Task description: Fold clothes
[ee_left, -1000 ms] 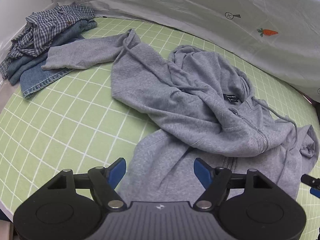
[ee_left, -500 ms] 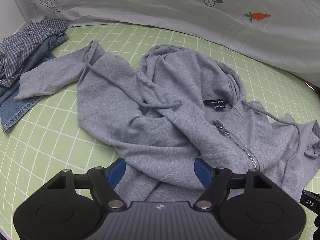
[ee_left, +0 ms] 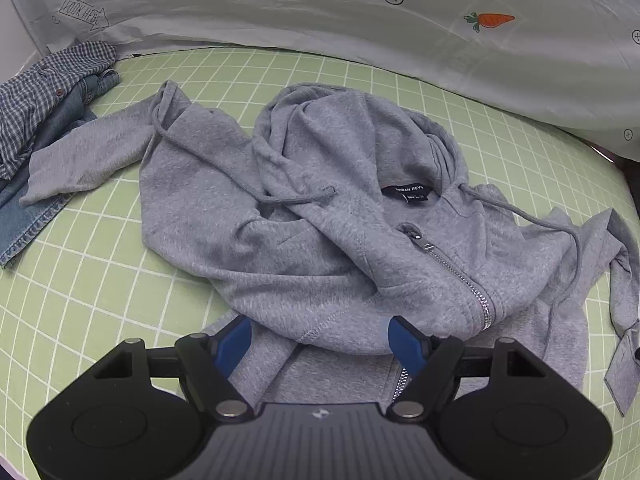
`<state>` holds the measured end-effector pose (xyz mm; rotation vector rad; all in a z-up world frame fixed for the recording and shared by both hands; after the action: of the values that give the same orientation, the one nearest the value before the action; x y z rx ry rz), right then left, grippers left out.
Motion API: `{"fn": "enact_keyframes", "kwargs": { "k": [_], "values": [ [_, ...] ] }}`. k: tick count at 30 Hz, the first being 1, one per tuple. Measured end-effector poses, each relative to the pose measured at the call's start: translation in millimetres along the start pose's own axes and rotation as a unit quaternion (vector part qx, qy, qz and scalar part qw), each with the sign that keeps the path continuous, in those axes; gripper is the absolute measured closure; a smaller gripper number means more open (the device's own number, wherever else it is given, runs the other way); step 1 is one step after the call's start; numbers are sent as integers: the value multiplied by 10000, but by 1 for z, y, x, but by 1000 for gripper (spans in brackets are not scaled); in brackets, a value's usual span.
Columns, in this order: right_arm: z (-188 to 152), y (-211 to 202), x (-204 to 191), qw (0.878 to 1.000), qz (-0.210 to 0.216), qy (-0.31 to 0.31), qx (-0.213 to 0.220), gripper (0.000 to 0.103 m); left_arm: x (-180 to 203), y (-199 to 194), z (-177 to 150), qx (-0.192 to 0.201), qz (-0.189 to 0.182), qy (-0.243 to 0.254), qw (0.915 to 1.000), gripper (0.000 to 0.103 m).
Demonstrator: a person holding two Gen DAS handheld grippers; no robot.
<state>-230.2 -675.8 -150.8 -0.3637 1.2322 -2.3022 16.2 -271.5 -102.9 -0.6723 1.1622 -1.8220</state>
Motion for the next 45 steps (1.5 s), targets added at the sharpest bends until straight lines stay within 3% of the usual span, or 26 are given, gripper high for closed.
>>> {"fn": "enact_keyframes", "kwargs": {
  "k": [4,11,16,20,23,25,26,30,33,37,38,40,41,45],
  "values": [
    [20,15,4,9988,307,367,55,38,4,-1,4,13,40,36,10000,26],
    [44,45,5,9945,784,694,-74,42,7,2,9,-79,190,61,9998,26],
    [59,50,2,9960,661,570,187,60,10,7,11,-239,244,134,9993,26],
    [71,55,0,9965,562,470,396,102,16,10,14,-325,251,256,9988,26],
    [81,58,-1,9965,487,395,553,102,19,13,19,-346,259,301,9986,26],
    [87,60,-3,9963,437,345,658,101,21,14,21,-349,255,305,9986,26],
    [90,61,-3,9961,412,320,710,96,22,14,22,-346,251,309,9986,26],
    [85,51,-8,9945,545,245,862,62,26,14,22,-343,220,324,9986,26],
    [59,41,-16,9940,791,6,752,58,28,15,21,-367,195,347,9985,26],
    [31,51,-25,9962,628,-303,516,56,30,12,20,-352,172,437,9983,26],
    [26,53,-24,9964,643,-292,479,60,31,11,20,-335,176,470,9982,26],
    [22,52,-17,9960,684,-154,550,80,31,7,20,-303,187,500,9981,26],
    [22,51,-12,9964,619,-91,571,96,31,6,20,-287,193,501,9981,26],
    [20,47,18,9973,137,295,663,99,30,1,19,-241,241,462,9984,25]
  ]
}}
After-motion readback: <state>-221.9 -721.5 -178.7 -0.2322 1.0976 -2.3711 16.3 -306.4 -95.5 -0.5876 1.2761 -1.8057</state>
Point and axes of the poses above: each gripper's, at about its wrist camera, not at the fingertips, and y roughly the way its jaws point, x to its right, z to its top, the point moved 1 cm from there along y, roughly the way its jaws point, and after that the axes turned 10 degrees about y, right-handed, at the moved point
